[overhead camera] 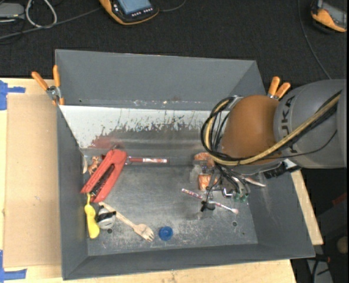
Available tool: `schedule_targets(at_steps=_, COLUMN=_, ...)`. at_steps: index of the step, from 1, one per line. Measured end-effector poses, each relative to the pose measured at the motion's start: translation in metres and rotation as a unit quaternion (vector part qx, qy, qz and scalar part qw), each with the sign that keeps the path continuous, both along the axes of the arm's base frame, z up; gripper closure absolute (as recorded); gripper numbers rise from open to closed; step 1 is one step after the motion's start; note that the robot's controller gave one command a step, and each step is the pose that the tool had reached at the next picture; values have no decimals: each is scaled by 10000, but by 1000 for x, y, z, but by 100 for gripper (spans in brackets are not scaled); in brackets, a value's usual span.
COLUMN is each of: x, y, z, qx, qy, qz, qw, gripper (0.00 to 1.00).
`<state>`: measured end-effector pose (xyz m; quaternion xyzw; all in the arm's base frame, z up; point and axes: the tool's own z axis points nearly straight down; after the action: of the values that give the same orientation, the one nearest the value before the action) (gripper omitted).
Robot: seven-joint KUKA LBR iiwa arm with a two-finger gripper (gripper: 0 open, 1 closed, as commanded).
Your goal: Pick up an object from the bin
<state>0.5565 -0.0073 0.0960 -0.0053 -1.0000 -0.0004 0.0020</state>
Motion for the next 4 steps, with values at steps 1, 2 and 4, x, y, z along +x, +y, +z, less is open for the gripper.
schedule_targets(at_steps=1, x=-4, y=-16, z=23, qx=14, qy=-27, qz=401, qw=9992, gripper=0)
schedule_targets(at_steps=2, x=-5, y=-67, z=2, qx=-7, qy=38, qz=-162, qw=9999, gripper=0)
schedule_targets(at_steps=4, x=-30, y=-40, z=-27, qx=-2, qy=34, qz=-512, qw=9987, gripper=100)
